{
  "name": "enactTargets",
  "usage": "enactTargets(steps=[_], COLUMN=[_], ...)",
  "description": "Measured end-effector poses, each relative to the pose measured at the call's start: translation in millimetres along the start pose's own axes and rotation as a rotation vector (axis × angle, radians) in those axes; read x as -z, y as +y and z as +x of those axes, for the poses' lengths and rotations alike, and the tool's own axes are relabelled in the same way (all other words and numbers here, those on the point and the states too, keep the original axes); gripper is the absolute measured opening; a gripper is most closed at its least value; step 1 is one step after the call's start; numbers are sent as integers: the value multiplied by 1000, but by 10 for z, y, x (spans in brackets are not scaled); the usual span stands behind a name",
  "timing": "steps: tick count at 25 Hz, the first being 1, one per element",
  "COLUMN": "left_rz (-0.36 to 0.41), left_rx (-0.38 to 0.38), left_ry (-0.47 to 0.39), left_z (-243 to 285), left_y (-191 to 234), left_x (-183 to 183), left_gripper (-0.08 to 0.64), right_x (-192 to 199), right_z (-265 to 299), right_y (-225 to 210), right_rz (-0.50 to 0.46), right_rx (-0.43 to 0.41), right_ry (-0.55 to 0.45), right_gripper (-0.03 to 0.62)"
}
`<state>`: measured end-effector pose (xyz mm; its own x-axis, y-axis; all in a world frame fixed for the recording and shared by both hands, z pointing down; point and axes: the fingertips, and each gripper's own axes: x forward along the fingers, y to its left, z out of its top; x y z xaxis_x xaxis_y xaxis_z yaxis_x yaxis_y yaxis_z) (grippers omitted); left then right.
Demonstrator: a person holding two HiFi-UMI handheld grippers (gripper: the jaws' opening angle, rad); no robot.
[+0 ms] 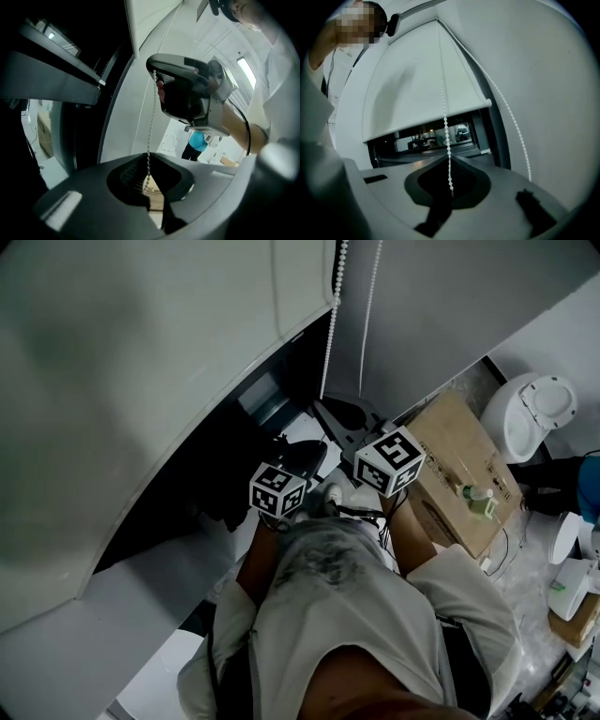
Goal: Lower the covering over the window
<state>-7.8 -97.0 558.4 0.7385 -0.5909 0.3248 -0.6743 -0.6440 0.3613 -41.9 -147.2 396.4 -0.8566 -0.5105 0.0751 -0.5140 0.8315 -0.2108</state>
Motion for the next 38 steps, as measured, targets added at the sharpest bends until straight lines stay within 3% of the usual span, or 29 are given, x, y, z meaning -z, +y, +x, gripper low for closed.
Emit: enactTargets(steps=[2,4,8,12,15,20,24,27,29,33,38], left_rz=[11,17,15,56,142,282,345,378,382,355,326], left_rx=[9,15,-13,-56,-49,-38,-26,-25,-33,-22,-4], left_ry=[6,2,-76,-229,-338,-434,-466,-471,-477,-491,-443], left_z=[-43,-127,-451,-773,-876,-851,-798,-733,-711,-730,-658], left_y=[-34,-58,-73,-102,-223,-435,-551,-627,-657,-717,-676], left_x=[-14,-54,-294,-945,-1589,-2469,-2850,-2974,-2981,-2937,-2687], left_gripper=[28,80,149,155,156,150,143,100,20,20,18], right_x=[7,-6,2,-2,5,17,33,27,32,50,307], right_z=[-19,-39,-87,-97,-88,-85,-83,-85,-89,-92,-75], right_y=[-23,-54,-105,-100,-49,35,101,134,142,141,133], right_rz=[10,10,9,6,5,3,-4,-9,-9,-13,8], right_rx=[6,13,25,24,17,3,-8,-14,-14,-12,-4], right_ry=[1,1,0,-2,-2,2,7,9,8,15,75], right_gripper=[22,21,22,21,23,23,21,22,23,22,21])
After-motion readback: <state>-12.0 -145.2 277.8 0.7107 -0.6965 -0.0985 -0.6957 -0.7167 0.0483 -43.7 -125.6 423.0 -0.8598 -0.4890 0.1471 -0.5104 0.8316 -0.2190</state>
